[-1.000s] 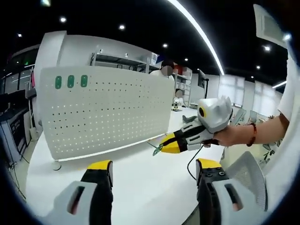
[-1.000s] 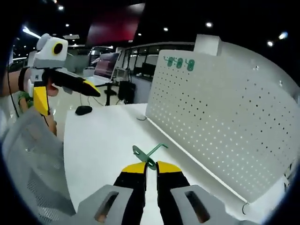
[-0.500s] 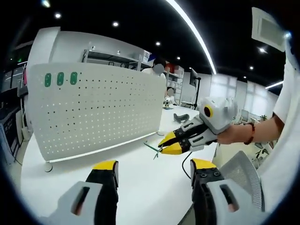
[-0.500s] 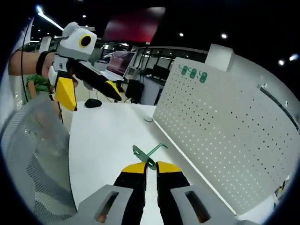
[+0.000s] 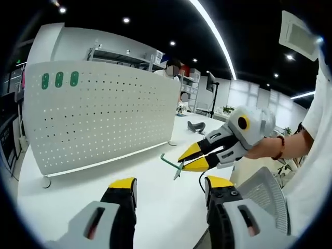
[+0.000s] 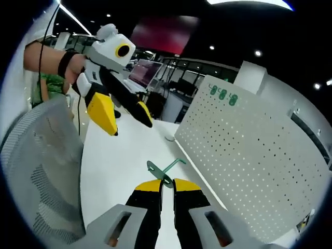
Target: Insert the hook assembly into the mounting plate slot until the hook locks in place.
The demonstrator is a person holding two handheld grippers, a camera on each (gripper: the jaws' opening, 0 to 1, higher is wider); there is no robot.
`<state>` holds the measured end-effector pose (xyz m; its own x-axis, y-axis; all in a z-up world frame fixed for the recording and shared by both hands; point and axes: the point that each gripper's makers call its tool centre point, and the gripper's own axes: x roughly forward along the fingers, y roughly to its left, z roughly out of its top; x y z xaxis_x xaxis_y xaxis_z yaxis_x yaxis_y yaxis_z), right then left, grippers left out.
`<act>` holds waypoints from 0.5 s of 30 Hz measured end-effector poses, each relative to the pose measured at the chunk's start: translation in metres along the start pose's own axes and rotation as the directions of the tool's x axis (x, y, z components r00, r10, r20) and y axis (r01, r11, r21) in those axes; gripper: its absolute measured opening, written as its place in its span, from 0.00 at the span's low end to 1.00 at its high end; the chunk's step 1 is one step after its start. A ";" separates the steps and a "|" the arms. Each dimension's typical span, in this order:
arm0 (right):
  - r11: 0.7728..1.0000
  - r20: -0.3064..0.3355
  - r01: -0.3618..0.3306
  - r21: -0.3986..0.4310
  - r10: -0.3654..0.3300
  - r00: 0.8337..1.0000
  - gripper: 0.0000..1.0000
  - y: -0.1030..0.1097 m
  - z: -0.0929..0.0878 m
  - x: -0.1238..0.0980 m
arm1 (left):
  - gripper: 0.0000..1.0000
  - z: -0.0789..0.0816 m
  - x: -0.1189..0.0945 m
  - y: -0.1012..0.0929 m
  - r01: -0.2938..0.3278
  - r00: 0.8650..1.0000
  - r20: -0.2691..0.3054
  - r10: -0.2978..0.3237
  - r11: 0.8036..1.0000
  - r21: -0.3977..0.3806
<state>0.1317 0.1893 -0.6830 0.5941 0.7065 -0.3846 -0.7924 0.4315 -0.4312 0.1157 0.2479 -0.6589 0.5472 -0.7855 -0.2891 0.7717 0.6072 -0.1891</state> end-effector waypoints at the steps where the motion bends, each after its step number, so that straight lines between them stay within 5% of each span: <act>1: 1.000 0.004 0.002 0.001 -0.002 1.000 0.06 0.000 0.001 0.000 | 0.51 -0.001 0.000 -0.001 0.007 1.000 -0.002 -0.007 1.000 -0.006; 15: 0.998 0.064 -0.045 -0.039 0.047 0.997 0.06 0.019 0.021 0.000 | 0.37 -0.004 0.002 -0.002 0.032 0.999 -0.010 -0.033 0.997 -0.073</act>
<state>0.1137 0.2092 -0.6741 0.5458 0.7605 -0.3517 -0.8122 0.3770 -0.4453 0.1140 0.2450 -0.6627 0.5184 -0.8035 -0.2926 0.7631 0.5891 -0.2657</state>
